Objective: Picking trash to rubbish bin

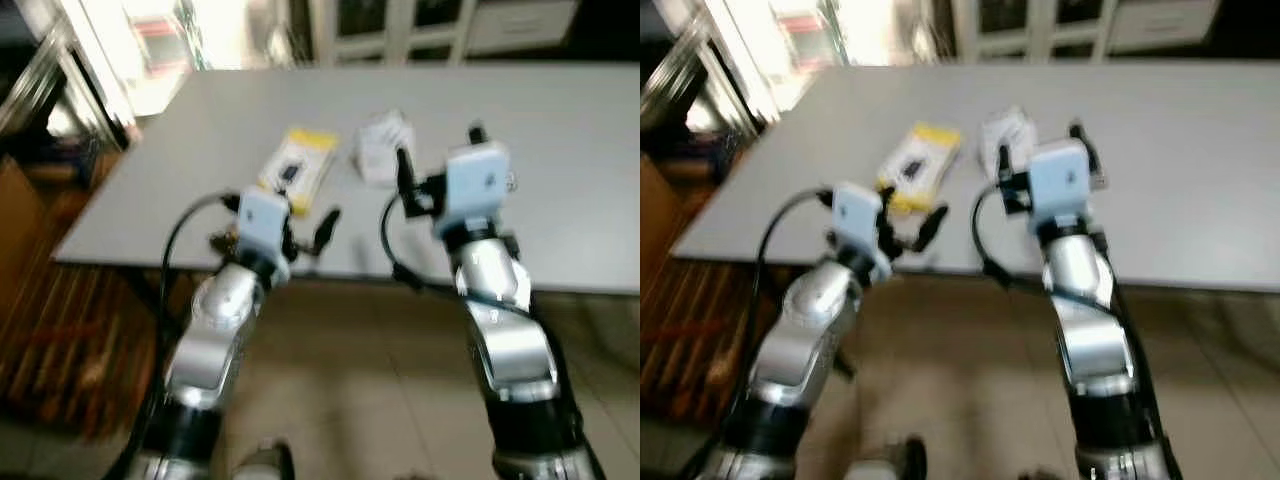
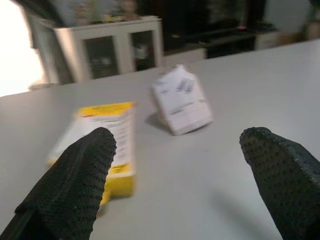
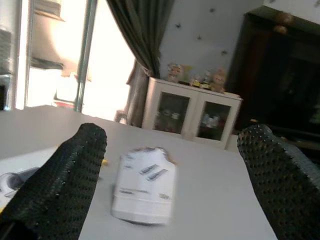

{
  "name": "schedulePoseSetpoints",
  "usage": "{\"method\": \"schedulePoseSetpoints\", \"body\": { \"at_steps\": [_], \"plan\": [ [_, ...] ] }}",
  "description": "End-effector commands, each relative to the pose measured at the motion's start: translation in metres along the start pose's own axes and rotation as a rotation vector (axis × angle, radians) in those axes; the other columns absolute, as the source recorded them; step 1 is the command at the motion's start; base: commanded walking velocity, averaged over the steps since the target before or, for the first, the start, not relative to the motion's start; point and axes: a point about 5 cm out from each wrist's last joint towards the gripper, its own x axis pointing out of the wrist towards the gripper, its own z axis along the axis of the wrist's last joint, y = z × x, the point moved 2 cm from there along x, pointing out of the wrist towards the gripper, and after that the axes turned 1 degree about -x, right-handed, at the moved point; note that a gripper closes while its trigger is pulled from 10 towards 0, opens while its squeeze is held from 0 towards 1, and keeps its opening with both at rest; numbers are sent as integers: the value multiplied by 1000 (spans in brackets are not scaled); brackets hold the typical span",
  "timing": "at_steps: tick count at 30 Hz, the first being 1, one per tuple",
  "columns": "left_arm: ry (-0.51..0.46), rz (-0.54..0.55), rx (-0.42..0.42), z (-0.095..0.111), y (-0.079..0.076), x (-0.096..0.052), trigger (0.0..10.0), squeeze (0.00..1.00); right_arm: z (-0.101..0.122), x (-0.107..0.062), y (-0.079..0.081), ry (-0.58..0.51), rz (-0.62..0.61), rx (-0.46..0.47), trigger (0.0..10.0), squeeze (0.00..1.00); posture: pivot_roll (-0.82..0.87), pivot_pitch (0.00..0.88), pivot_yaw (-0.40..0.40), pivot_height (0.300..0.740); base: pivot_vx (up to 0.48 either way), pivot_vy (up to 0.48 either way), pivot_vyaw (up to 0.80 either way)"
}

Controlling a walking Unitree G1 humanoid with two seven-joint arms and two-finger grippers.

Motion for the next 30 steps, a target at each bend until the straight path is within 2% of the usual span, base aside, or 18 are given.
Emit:
{"method": "schedulePoseSetpoints", "body": {
  "at_steps": [1, 30],
  "plan": [
    [16, 0, 4, -3, 0, 0, 10000, 0, 1, 0, 3, -4, 9, 2, 10000, 0, -23, 102, 61, 740, 375, 0, 0],
    [11, -17, 0, -3, -4, -1, 10000, 0, 0, 1, 3, 1, -2, -4, 10000, 0, -17, 107, 61, 740, 452, 0, 0]
  ]
}}
